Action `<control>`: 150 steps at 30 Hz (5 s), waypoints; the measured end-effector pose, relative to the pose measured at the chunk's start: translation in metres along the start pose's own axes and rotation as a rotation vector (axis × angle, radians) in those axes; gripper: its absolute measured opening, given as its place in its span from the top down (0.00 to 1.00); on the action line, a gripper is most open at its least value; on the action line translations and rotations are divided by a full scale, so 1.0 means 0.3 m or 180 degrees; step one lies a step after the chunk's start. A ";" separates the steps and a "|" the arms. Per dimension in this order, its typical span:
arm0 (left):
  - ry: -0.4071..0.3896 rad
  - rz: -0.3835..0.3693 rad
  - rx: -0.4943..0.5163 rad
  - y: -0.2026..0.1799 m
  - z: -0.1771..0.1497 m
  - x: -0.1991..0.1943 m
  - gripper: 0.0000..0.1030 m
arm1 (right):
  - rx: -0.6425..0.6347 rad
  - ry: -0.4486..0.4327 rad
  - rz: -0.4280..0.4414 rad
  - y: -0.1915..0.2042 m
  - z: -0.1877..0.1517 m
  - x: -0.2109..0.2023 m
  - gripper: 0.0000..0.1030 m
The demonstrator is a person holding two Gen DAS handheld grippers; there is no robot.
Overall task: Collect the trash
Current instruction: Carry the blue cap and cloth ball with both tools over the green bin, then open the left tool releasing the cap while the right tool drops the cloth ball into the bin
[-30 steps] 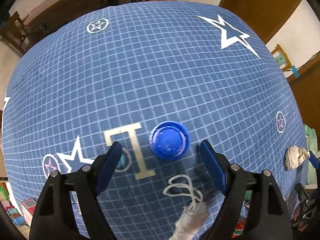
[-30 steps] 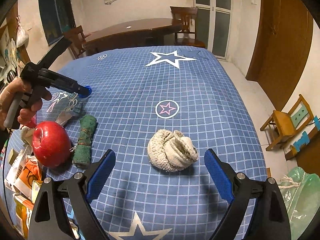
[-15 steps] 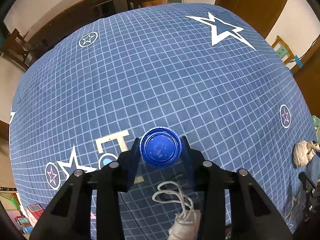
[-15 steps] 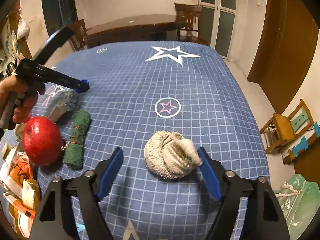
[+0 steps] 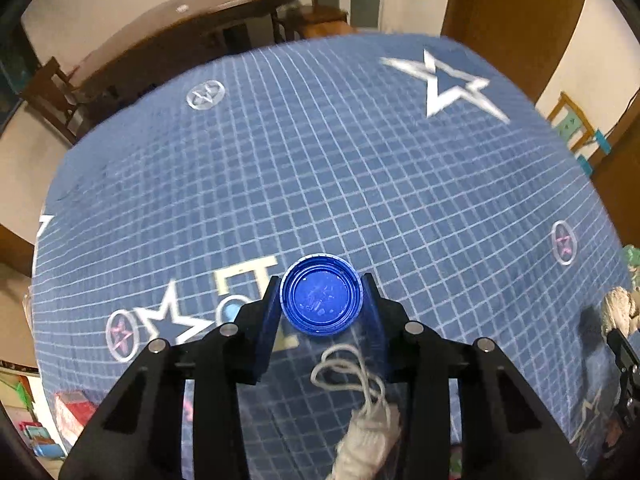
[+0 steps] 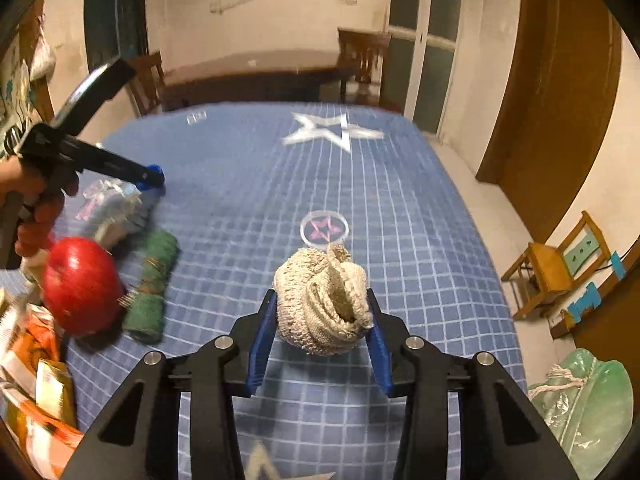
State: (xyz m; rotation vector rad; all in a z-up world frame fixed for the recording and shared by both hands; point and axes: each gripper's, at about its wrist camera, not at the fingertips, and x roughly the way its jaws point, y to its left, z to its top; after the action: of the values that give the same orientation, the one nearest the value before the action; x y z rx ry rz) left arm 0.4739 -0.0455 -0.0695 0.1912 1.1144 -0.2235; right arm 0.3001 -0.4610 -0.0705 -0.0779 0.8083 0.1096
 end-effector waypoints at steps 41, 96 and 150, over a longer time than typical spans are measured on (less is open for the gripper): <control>-0.2490 0.0040 -0.0560 -0.283 -1.021 -0.858 0.63 | 0.0001 -0.1678 0.0211 0.284 -0.463 -0.986 0.56; -0.1643 -0.1387 0.0825 -1.252 -0.501 -0.552 0.63 | 0.1028 -0.0845 -0.0980 -1.148 -0.544 -1.082 0.55; -0.0688 -0.1187 0.1217 -1.663 -0.402 -0.142 0.36 | 0.1559 -0.0199 -0.0995 -1.415 -0.794 -0.718 0.44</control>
State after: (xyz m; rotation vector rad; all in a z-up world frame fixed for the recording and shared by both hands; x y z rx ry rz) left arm 0.2157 -0.4898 -0.1029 0.2907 0.8772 -0.7751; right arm 0.0356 -0.9232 -0.0666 0.2606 0.7328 -0.3797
